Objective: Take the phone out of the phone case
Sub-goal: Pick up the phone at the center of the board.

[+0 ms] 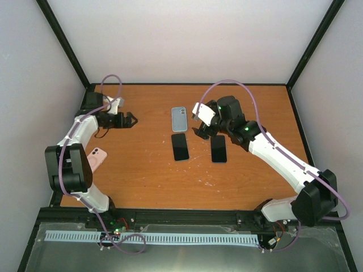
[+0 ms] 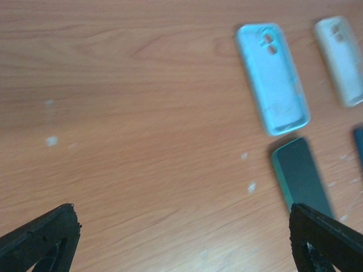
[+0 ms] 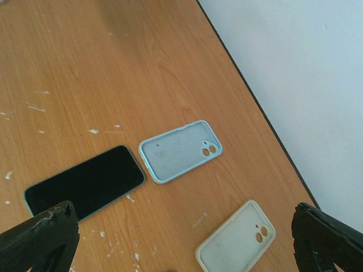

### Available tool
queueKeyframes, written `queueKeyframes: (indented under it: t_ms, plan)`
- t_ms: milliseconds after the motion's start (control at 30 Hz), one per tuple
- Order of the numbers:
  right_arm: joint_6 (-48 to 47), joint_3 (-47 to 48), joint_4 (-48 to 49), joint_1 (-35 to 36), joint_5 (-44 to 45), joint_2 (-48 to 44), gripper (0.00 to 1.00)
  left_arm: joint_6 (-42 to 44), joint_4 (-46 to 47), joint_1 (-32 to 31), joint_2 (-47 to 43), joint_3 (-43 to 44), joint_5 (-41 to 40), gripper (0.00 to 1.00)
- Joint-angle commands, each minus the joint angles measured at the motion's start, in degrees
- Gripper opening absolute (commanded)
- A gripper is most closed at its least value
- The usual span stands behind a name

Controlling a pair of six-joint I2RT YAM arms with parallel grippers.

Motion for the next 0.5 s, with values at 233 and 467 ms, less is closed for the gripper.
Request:
queueKeyframes:
  t_ms: [233,467]
  plan:
    - [2.55,7.28,-8.93,-0.54,-9.66,5.73,1.00,33.08,-15.47,10.94,-6.52,-6.55,-13.27,1.00]
    - [0.85,9.35,-10.28,-0.54,-9.68,7.72,1.00,41.44,-14.75,13.70,-8.67,-12.97,-21.06,1.00]
